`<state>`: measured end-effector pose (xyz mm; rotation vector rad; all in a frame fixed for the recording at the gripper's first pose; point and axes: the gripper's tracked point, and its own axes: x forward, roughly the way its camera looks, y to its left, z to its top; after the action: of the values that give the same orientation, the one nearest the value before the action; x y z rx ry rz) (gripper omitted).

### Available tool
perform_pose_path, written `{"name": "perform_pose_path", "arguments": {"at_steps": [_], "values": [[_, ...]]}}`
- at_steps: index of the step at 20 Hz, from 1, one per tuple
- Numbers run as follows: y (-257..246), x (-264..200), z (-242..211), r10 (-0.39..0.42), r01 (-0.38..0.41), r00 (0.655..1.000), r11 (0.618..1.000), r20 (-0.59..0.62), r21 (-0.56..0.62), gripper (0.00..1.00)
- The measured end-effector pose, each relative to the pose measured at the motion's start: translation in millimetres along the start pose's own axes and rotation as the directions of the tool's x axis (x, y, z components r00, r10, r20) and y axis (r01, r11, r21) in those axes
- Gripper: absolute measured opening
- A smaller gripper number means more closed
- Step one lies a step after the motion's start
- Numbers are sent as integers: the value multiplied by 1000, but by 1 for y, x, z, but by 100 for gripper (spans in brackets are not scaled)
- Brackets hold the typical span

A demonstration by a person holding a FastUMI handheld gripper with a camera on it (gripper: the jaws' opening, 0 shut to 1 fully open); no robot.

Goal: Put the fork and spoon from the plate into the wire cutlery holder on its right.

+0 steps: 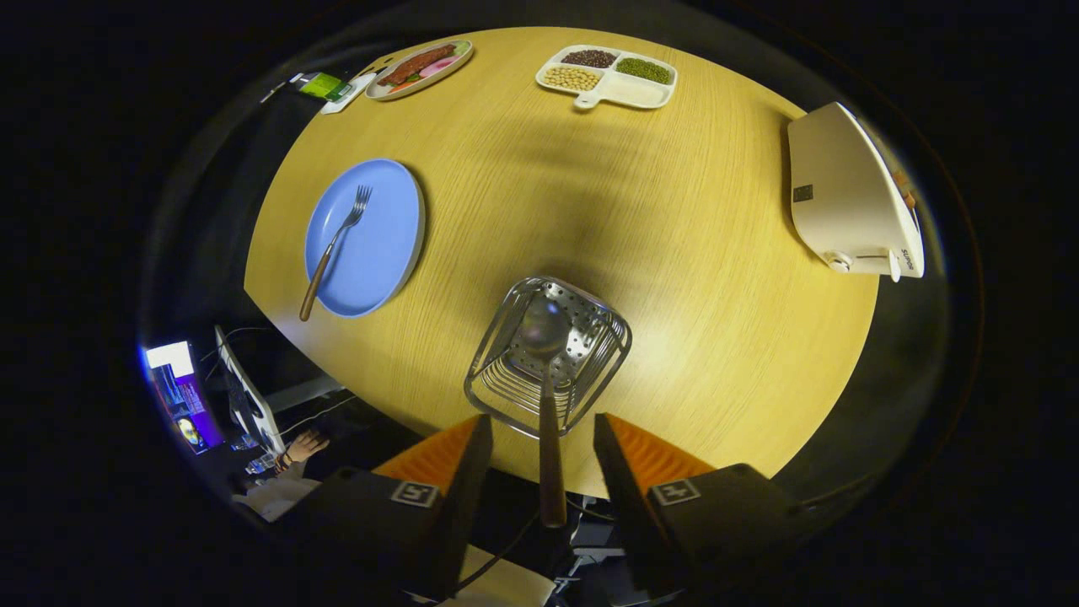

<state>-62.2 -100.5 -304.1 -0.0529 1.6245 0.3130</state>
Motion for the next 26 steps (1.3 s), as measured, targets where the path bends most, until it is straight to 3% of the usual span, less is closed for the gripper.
{"name": "perform_pose_path", "arguments": {"at_steps": [2, 4, 13, 19, 26], "values": [[9, -7, 1, 23, -24, 999, 1000, 47, 20, 93], [19, -16, 4, 42, -45, 993, 999, 108, 26, 100], [95, -55, 24, 94, -109, 922, 994, 377, 19, 99], [155, -33, 45, 154, -162, 904, 987, 399, -12, 100], [223, 17, 79, 200, -207, 907, 978, 372, -21, 99]]}}
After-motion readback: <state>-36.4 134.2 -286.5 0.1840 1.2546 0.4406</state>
